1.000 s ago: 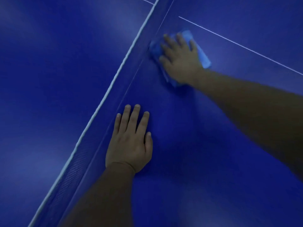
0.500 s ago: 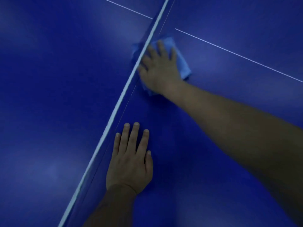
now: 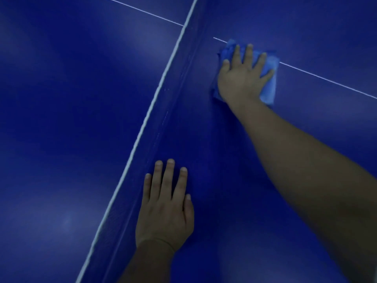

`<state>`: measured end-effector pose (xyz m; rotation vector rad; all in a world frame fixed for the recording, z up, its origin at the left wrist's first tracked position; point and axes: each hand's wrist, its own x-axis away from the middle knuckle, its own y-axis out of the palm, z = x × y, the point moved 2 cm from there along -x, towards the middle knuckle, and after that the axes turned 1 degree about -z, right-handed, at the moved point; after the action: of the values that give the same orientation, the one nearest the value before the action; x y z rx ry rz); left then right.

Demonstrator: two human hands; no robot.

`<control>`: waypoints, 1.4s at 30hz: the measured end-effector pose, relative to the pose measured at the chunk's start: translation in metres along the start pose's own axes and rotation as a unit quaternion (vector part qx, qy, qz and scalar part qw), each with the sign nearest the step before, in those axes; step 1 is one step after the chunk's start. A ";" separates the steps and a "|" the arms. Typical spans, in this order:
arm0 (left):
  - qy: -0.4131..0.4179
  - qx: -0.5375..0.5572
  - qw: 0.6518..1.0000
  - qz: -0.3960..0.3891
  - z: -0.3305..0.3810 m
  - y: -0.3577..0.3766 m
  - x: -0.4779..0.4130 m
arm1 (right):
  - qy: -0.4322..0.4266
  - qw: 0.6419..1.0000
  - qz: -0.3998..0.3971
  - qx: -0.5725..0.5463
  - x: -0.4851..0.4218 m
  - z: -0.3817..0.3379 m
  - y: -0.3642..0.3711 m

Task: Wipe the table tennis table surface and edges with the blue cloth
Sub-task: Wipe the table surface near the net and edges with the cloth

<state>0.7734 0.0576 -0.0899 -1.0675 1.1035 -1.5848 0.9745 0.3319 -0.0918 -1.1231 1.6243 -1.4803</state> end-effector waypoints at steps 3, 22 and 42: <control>0.000 0.004 1.000 0.002 0.001 -0.001 -0.001 | -0.121 0.992 -0.024 0.011 0.009 -0.058 0.007; -0.013 0.011 1.000 0.008 0.002 -0.003 -0.002 | -0.182 0.981 -0.031 0.051 0.075 0.141 -0.016; -0.024 0.045 0.999 0.018 0.004 -0.004 -0.001 | -0.129 0.991 -0.013 0.046 0.164 0.197 -0.012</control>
<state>0.7770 0.0590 -0.0858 -1.0153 1.0032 -1.5574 1.0858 0.1008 -0.0955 -1.2319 1.3564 -1.3495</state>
